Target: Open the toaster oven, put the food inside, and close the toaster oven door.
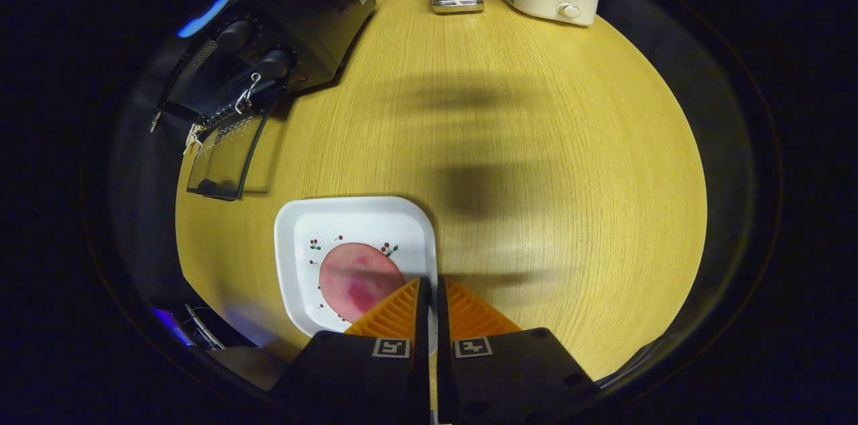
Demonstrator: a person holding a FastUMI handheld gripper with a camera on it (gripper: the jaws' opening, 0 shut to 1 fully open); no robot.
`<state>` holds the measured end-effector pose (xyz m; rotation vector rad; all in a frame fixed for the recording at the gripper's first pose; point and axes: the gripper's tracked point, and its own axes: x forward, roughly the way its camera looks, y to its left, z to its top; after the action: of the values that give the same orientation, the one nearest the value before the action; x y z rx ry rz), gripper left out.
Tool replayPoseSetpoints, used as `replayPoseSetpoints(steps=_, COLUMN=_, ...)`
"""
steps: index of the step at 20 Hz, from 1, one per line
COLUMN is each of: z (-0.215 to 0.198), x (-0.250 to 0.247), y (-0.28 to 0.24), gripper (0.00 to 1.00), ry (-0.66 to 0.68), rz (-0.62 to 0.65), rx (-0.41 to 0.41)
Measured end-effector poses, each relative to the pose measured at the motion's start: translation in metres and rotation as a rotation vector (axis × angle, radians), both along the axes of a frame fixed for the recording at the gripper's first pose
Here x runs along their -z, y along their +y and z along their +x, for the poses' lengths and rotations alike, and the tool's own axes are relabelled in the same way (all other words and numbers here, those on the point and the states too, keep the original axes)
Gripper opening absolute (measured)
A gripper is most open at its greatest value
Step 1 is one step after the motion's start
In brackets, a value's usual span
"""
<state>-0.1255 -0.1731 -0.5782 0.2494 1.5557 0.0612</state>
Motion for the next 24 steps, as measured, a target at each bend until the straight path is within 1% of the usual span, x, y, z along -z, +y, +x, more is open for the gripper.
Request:
replayPoseSetpoints(steps=1, z=0.001, x=-0.006, y=-0.002, gripper=0.10, ry=-0.002, rz=0.026, rx=0.001)
replayPoseSetpoints(steps=2, z=-0.001, x=-0.001, y=-0.001, gripper=0.05, ry=-0.001, rz=0.053, rx=0.006)
replayPoseSetpoints(steps=3, z=0.000, x=0.000, y=0.000, gripper=0.05, ry=0.001, rz=0.084, rx=0.021)
replayPoseSetpoints(steps=6, z=0.000, x=-0.002, y=-0.002, gripper=0.05, ry=0.031, rz=0.185, rx=0.112)
replayPoseSetpoints(steps=10, z=-0.003, x=-0.005, y=-0.003, gripper=0.05, ry=0.072, rz=0.306, rx=0.256)
replayPoseSetpoints(steps=12, z=-0.001, x=-0.012, y=-0.001, gripper=0.05, ry=0.070, rz=0.375, rx=0.347)
replayPoseSetpoints(steps=14, z=0.001, x=-0.018, y=-0.004, gripper=0.05, ry=0.055, rz=0.404, rx=0.438)
replayPoseSetpoints(steps=16, z=0.004, x=-0.024, y=-0.007, gripper=0.05, ry=0.032, rz=0.418, rx=0.512)
replayPoseSetpoints(steps=18, z=0.007, x=-0.040, y=-0.004, gripper=0.05, ry=-0.002, rz=0.453, rx=0.584)
replayPoseSetpoints(steps=22, z=0.031, x=-0.080, y=0.024, gripper=0.05, ry=-0.100, rz=0.526, rx=0.760)
replayPoseSetpoints(steps=24, z=0.040, x=-0.093, y=0.053, gripper=0.05, ry=-0.115, rz=0.551, rx=0.811)
